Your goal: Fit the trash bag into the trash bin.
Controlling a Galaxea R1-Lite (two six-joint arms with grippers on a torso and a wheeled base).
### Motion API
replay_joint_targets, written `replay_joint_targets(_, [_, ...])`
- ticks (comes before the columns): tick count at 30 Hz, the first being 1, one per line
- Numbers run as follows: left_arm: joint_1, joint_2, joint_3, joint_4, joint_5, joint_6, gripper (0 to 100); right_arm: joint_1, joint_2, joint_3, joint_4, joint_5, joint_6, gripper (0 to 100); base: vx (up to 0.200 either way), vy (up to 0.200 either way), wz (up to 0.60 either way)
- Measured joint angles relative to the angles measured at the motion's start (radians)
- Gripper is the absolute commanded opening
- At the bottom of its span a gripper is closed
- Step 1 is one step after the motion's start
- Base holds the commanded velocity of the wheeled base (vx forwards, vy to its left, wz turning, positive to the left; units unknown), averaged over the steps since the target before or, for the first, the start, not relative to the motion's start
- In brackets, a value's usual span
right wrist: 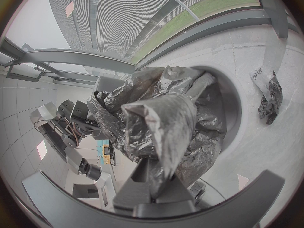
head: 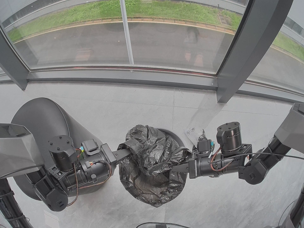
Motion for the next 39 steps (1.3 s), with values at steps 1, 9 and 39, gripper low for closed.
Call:
replay_joint_targets(1, [0.003, 0.012, -0.014, 0.0, 0.0, 0.0, 0, -0.006, 0.014, -0.015, -0.001, -0.001, 0.0, 0, 0.0, 0.0, 0.0])
replay_joint_targets(9, [0.012, 0.066, -0.076, -0.001, 0.002, 0.0, 0, -0.037, 0.089, -0.104, -0.001, -0.001, 0.0, 0, 0.0, 0.0, 0.0])
replay_joint_targets(39, [0.029, 0.114, -0.211, -0.004, -0.002, 0.0, 0, -0.117, 0.142, -0.172, -0.001, -0.002, -0.011, 0, 0.0, 0.0, 0.0])
